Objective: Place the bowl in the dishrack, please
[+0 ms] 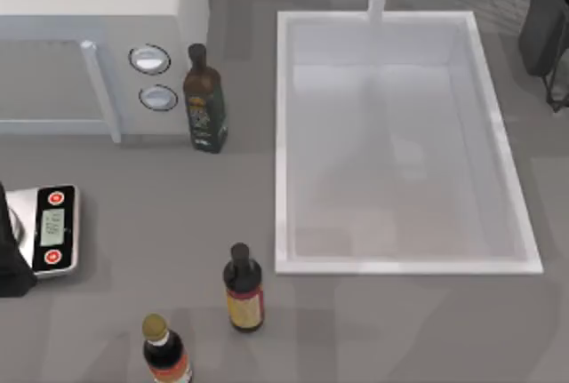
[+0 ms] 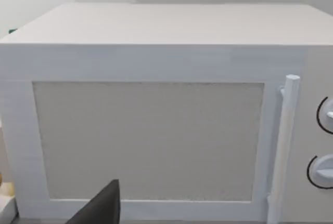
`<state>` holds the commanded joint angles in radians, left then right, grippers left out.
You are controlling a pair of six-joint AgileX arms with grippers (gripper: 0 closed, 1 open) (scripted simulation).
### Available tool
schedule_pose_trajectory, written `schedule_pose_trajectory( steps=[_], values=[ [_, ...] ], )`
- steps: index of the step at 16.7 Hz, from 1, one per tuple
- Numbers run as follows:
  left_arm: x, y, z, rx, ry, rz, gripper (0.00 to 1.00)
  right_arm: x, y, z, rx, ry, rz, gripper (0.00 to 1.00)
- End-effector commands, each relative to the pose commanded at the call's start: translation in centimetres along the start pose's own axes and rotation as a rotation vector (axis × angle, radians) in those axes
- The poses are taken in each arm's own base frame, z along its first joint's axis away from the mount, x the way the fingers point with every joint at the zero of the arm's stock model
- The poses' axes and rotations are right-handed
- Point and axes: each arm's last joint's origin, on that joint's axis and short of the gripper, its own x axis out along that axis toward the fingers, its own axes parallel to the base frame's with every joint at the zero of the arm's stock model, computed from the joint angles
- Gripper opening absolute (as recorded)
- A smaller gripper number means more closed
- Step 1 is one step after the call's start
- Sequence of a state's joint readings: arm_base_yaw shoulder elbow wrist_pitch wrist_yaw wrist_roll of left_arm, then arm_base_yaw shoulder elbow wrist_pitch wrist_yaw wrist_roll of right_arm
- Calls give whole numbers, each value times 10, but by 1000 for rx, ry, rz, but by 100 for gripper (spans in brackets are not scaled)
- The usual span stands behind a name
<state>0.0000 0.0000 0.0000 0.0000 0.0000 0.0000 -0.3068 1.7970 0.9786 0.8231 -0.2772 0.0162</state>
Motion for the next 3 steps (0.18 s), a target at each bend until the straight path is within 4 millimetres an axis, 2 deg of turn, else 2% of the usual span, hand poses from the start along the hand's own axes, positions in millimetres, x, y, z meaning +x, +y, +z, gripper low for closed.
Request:
schedule_pose_trajectory(
  steps=[3],
  values=[
    [0,0,0,0,0,0,100,0,0,0,0,0,0,100]
  ],
)
